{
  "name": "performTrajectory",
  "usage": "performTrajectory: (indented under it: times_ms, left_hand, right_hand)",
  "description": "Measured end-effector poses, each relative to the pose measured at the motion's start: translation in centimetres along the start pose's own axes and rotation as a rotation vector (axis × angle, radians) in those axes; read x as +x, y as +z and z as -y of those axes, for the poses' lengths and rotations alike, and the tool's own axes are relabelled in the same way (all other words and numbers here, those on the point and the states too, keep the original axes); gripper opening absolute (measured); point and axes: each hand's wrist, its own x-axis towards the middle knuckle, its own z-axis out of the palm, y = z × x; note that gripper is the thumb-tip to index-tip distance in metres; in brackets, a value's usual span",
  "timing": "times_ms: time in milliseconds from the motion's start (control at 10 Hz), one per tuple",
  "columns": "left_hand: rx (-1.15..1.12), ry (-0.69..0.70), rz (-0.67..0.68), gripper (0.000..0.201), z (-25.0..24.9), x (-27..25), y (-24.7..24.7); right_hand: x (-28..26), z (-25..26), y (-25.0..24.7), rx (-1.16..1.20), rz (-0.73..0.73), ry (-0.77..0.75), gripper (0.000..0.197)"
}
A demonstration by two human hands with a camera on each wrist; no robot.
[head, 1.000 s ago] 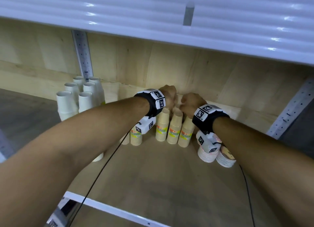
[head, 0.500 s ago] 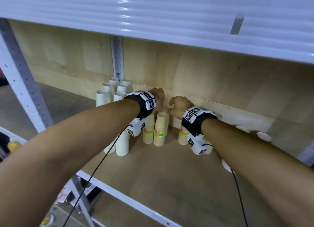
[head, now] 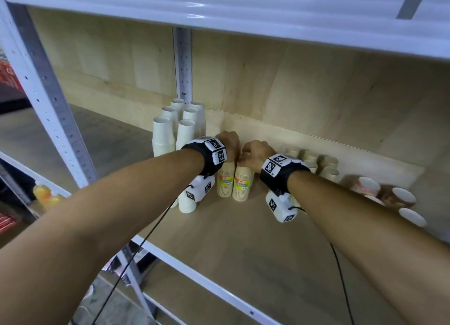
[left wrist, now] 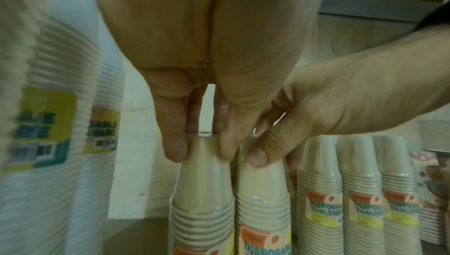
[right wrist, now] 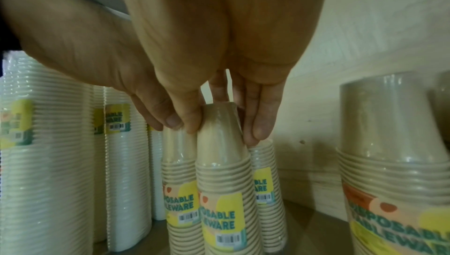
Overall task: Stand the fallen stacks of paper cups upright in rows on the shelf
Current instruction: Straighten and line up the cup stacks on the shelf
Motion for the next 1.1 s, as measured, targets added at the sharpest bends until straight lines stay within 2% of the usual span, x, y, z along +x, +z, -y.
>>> performTrajectory:
  times_ms: [100, 200, 300, 400, 500, 700, 800, 900, 1100]
  left_hand:
    - [0.027, -0.009, -0.082, 0.038, 0.5, 0.1, 0.7]
    - [0.086, -0.025, -0.084, 0.008, 0.7, 0.4, 0.8]
    - [0.144, 0.000, -0.124, 0.029, 0.2, -0.4, 0.6]
    - [0.121, 0.009, -0.138, 0.032, -0.1, -0.8, 0.5]
    - [0.118, 0.042, -0.122, 0.033, -0.7, -1.6, 0.3]
    - [0.121, 0.135, -0.080, 0.033, -2.7, -2.6, -0.1]
    - [0.081, 0.168, -0.089, 0.028, -4.1, -2.8, -0.1]
    - [0.056, 0.199, -0.079, 0.035, -5.4, -2.2, 0.4]
    - [0.038, 0.272, -0.042, 0.032, -8.0, -2.0, 1.1]
  right_hand:
    - [0.0, -0.1, 0.1, 0.014, -0.016, 0.006, 0.025]
    - [-0.3, -0.1, -0.1, 0.008, -0.019, 0.011, 0.032]
    - [-0.5, -0.5, -0.1, 0.011, -0.028, 0.012, 0.028]
    - [-1.3, -0.8, -0.4, 0.028, -0.045, 0.026, 0.026]
    - [-2.2, -1.1, -0.8, 0.030, -0.067, 0.041, 0.038]
    - [-4.3, -2.3, -2.0, 0.049, -0.090, 0.101, 0.049]
    - [-5.9, -3.2, -3.1, 0.006, -0.110, 0.116, 0.049]
    - [-7.3, -4.1, -3.9, -0.006, -0.121, 0.155, 0.042]
    - [-9.4, -6.0, -4.9, -0.031, -0.105, 0.221, 0.034]
